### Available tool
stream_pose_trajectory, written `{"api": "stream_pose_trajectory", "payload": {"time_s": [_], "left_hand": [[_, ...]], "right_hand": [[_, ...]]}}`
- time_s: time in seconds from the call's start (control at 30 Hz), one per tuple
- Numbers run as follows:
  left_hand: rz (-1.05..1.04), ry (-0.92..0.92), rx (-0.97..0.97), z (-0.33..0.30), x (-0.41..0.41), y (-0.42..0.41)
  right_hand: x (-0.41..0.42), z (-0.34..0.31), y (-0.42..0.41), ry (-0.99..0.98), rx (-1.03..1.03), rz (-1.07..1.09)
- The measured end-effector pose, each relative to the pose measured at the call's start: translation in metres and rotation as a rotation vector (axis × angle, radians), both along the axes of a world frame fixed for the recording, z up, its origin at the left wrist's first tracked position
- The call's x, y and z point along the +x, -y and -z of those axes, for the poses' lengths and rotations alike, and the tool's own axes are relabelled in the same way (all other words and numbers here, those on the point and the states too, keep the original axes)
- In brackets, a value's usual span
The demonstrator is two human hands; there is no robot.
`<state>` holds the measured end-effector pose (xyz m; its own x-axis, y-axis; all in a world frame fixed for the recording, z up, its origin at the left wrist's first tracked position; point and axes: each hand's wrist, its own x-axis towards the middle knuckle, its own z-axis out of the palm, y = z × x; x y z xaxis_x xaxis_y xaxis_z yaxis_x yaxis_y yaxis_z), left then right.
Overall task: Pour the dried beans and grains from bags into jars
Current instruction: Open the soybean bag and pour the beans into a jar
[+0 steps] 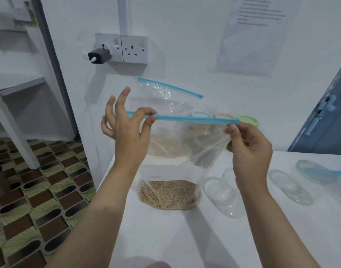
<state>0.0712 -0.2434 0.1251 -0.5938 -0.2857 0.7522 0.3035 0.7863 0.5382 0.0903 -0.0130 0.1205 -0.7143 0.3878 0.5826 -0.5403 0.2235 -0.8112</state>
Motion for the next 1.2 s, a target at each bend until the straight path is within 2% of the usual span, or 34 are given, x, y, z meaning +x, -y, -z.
{"api": "stream_pose_trajectory", "payload": {"time_s": [0.23,0.37,0.43,0.5,0.57,0.77,0.9,1.2], "left_hand": [[-0.03,0.083,0.064,0.003,-0.003,0.015],[-0.057,0.031,0.102,0.005,-0.003,0.022],[0.107,0.012,0.28,0.007,-0.004,0.018],[0.326,0.04,0.589,0.007,-0.002,0.007],[0.391,0.065,0.716,0.01,0.0,-0.005],[0.389,0.001,0.74,0.024,-0.003,-0.031],[0.376,-0.153,0.828,0.0,-0.017,-0.017],[0.376,-0.319,0.844,-0.056,-0.032,0.008]], "right_hand": [[-0.007,0.007,-0.015,0.031,-0.152,0.051],[-0.014,0.013,-0.014,0.023,-0.177,0.085],[-0.017,0.015,-0.013,0.026,-0.175,0.102],[-0.021,0.017,-0.015,0.049,-0.182,0.115],[-0.028,0.021,-0.018,0.104,-0.193,0.128],[-0.038,0.024,-0.027,0.247,-0.246,0.089],[-0.033,0.012,-0.024,0.166,-0.247,-0.014],[-0.031,-0.014,-0.013,0.034,-0.125,-0.167]]}}
